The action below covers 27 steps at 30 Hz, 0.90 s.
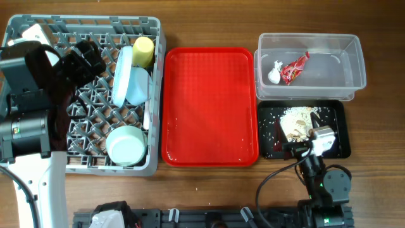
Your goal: Sort waste into correct bins and load items into the dishwasher rack
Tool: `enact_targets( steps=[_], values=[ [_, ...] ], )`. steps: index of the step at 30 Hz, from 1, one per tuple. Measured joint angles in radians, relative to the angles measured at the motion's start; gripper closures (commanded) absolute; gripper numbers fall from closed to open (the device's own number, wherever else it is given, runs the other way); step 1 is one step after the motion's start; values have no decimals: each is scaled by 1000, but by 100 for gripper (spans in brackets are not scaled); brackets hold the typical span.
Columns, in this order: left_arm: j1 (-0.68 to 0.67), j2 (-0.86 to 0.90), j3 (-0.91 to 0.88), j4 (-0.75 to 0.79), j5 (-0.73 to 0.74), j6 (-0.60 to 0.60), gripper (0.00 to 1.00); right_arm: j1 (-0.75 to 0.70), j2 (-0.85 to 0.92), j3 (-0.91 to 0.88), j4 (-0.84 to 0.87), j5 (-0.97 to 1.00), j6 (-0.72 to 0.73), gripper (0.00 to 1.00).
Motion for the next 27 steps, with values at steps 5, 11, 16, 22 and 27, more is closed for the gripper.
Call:
enact_targets(
  steps=[5, 11, 16, 22, 27],
  values=[
    [0, 0, 0, 0, 0, 0, 0, -1, 0, 0, 0, 9, -103, 0],
    [0, 0, 0, 0, 0, 0, 0, -1, 0, 0, 0, 12, -117, 0],
    [0, 0, 0, 0, 0, 0, 0, -1, 0, 0, 0, 12, -117, 0],
    [0, 0, 0, 0, 0, 0, 0, -1, 0, 0, 0, 12, -117, 0],
    [-5, -35, -2, 0, 0, 0, 0, -1, 0, 0, 0, 12, -117, 0]
  ],
)
